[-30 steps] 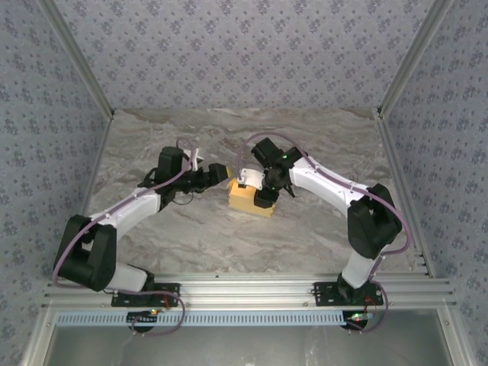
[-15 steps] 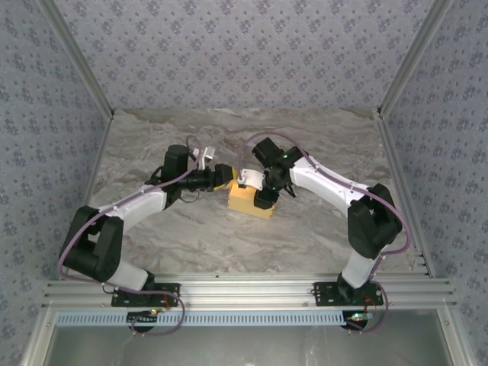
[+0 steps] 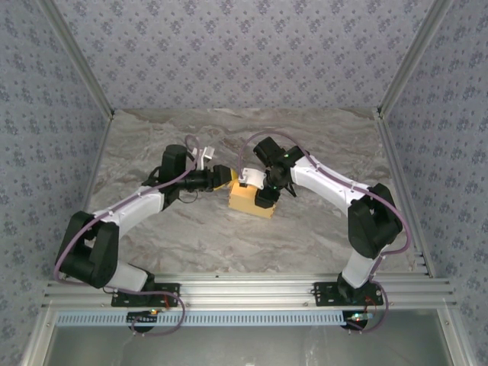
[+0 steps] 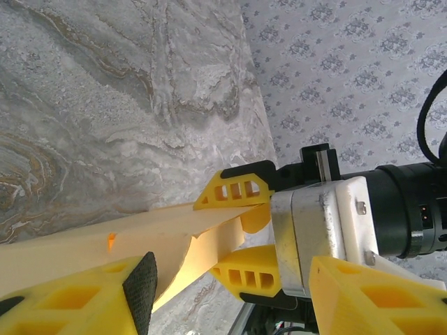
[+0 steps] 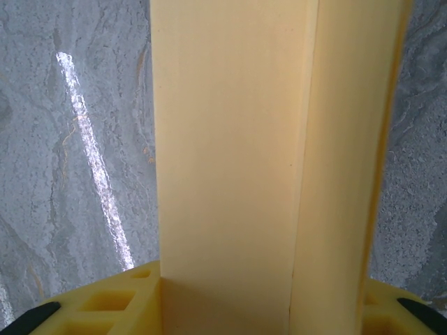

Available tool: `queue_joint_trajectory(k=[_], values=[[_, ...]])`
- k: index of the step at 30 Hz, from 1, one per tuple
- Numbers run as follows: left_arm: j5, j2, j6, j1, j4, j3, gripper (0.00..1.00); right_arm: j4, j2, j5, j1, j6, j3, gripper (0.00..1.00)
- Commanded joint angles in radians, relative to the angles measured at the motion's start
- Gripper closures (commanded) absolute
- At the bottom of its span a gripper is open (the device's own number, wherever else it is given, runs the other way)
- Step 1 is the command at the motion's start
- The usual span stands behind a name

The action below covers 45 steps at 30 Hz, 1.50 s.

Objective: Fold the paper box

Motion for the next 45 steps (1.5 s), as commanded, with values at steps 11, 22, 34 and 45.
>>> queue_joint_trajectory(k=[11,22,34,45], values=[[0.030,0.022,-0.006,-0.064,0.037,0.005,0.39,-0.033,0.036,-0.007,-0.007,0.018,0.017,0.57],[0.049,0.042,-0.089,-0.070,0.159,-0.055,0.39,-0.024,0.052,0.052,0.017,-0.018,0.011,0.57],[0.041,0.038,-0.115,-0.111,0.184,-0.077,0.38,-0.028,0.075,0.057,0.026,-0.034,0.018,0.56],[0.059,0.052,-0.164,-0.112,0.271,-0.109,0.37,0.006,0.070,0.022,0.016,-0.032,-0.009,0.53]])
